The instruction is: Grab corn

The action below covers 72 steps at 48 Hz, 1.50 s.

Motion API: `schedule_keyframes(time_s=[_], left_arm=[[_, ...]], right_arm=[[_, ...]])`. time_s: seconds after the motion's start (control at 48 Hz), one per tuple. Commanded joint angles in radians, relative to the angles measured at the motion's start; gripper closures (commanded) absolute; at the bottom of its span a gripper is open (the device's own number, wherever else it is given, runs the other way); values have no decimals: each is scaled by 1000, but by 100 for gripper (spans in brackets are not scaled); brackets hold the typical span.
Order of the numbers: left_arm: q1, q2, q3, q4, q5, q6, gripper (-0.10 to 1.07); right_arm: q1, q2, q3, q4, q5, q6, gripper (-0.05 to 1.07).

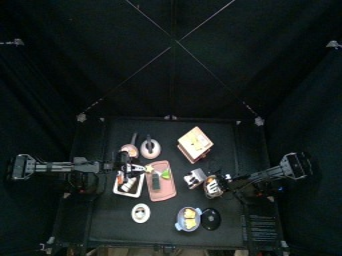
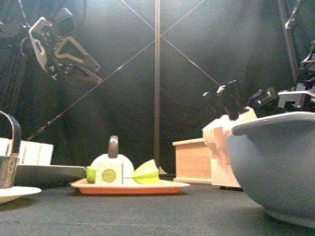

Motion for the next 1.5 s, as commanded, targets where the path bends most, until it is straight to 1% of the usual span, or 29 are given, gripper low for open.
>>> schedule_keyframes(time_s=[0.0, 0.146, 0.271, 0.479, 0.583, 0.75, 1.042, 1.146, 1.271, 1.479], left_arm=[[3, -2, -12, -2, -9, 2, 13], [3, -2, -12, 0, -11, 2, 13], [3, -2, -12, 0, -9, 2, 13], [3, -2, -12, 0, -9, 2, 13], [3, -2, -12, 0, -9, 2, 13], [3, -2, -12, 0, -9, 2, 13], [3, -2, -11, -2, -9, 2, 13], [3, -2, -11, -2, -9, 2, 13], [3, -2, -11, 0, -11, 2, 13], [3, -2, -9, 0, -9, 2, 13]], right_arm=[[-5, 3, -5, 0, -9, -2, 14], [-5, 14, -6, 0, -9, 0, 14], [-5, 23, -6, 0, -9, 0, 18], [-5, 23, -12, -2, -9, 0, 34], [-5, 9, -21, 0, -8, -3, 40], [-5, -37, -46, -5, 11, -14, 40], [3, -133, -54, -17, 118, -11, 40], [8, -161, -52, -17, 133, -11, 40], [9, -176, -48, -18, 135, -11, 40], [9, -176, -48, -25, 117, -11, 40]])
